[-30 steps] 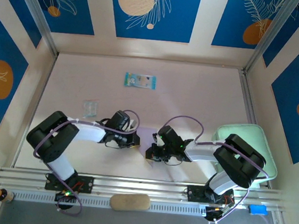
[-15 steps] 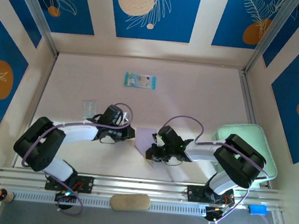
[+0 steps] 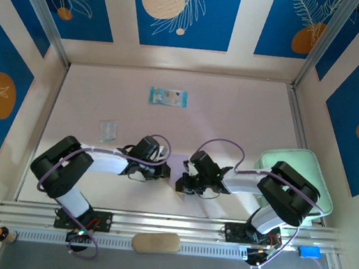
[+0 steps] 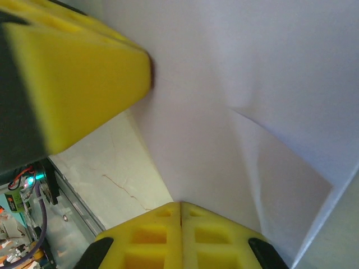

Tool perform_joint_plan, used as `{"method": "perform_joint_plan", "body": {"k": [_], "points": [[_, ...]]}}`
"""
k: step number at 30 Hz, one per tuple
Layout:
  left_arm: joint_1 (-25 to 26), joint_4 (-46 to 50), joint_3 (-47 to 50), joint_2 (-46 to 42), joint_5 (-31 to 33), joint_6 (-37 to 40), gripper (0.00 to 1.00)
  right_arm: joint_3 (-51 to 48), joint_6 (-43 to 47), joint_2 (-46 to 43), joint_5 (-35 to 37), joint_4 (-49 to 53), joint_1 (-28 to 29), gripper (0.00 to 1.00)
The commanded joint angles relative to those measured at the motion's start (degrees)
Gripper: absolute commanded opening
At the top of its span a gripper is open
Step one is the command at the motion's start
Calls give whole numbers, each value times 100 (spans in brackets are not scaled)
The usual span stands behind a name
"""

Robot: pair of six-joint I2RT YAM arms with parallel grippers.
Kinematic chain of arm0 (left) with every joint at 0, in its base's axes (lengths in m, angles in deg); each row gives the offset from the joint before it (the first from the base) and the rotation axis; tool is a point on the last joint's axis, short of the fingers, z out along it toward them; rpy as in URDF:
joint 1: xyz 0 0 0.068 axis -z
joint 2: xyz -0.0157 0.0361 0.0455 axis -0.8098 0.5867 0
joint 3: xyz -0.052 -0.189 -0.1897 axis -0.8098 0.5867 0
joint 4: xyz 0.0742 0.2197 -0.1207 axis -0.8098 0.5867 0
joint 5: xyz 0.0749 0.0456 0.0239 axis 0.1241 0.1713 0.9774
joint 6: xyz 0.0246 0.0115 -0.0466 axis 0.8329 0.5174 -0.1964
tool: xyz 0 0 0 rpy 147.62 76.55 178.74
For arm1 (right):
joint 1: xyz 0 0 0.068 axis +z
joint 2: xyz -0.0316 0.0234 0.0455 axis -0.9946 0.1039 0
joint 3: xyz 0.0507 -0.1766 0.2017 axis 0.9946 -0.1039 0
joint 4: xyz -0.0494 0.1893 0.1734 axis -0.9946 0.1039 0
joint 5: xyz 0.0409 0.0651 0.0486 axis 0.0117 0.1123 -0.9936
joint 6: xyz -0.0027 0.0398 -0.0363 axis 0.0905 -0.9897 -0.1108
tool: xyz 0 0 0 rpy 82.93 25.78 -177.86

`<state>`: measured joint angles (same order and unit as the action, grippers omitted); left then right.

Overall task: Fold a paper plane with a square sheet of paper (pick it up from the middle)
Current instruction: Third fold the triangle at the center of the table.

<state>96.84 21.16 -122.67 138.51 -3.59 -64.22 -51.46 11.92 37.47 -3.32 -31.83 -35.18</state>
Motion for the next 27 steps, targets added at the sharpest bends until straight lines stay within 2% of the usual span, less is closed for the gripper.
{"method": "perform_joint_plan", "body": {"k": [1,8,14,20,27], "points": [[2,331,50,194,248,-4,5,-43,117,-80,106,759,-37,0],[-5,565,112,112,405,13,3,369,245,-267,-137,589,-39,1],[-5,739,-65,111,392,96,3,637,313,241,-231,518,-19,3],[-10,785,-87,142,423,118,1,161,168,421,-138,382,8,3],[-29,851,-51,152,482,162,1,-427,39,-74,-173,231,27,3]]}}
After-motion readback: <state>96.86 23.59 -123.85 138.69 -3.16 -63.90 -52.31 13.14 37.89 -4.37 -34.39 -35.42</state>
